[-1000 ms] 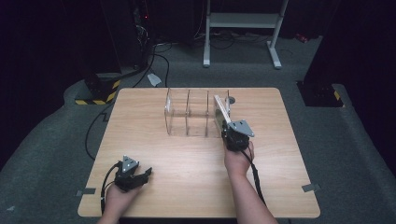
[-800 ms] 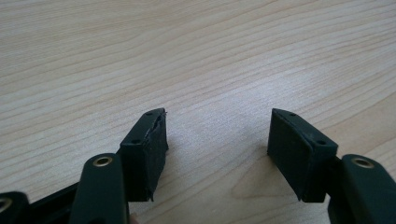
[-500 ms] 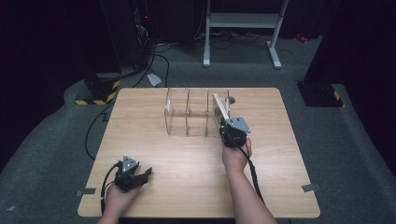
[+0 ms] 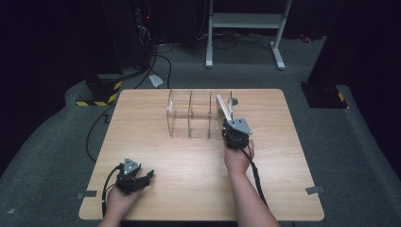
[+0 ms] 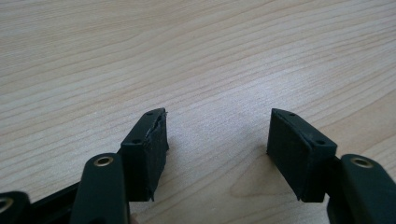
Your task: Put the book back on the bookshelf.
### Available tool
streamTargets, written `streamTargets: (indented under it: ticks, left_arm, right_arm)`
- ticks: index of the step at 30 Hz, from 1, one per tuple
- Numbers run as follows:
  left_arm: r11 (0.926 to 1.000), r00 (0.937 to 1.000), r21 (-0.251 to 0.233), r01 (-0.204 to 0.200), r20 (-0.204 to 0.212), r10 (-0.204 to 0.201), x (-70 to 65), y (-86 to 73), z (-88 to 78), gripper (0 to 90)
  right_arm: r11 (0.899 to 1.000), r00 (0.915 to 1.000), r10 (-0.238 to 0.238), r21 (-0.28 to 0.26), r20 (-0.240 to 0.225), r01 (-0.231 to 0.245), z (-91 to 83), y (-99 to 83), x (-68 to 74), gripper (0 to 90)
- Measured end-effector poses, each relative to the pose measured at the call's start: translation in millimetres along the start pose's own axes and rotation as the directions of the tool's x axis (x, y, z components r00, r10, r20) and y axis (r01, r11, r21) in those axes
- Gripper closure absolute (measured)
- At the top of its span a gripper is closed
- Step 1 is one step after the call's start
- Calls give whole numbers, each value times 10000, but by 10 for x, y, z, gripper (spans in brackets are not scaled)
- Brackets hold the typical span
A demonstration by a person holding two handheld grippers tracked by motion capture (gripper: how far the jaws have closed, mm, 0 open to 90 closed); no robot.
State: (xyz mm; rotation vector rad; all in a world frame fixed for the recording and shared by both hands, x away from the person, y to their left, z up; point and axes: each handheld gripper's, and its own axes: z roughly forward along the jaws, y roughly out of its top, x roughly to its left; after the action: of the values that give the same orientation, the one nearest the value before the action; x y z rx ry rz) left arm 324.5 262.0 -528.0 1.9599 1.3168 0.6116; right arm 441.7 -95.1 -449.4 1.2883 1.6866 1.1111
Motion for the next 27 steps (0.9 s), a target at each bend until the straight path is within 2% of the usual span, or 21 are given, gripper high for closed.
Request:
streamTargets:
  ticks: [12,15,21,27]
  left_arm:
    - [10000,10000,-25,45,19,-44,-6,-2,-1,388]
    - [10000,10000,-23,39,25,-39,-6,-2,-1,390]
    - [10000,10000,-25,39,21,-39,-7,-3,-1,389]
    - [10000,10000,-8,11,33,-11,-5,-2,-2,389]
  right_arm:
    - [9996,9998,203,176,50,-204,-46,-109,-6,744]
    - [9996,9999,114,246,28,-115,-54,-131,-14,744]
    - [9986,9990,436,292,103,-438,-64,-169,-23,742]
    - [9977,9983,531,406,243,-540,-58,-237,-15,727]
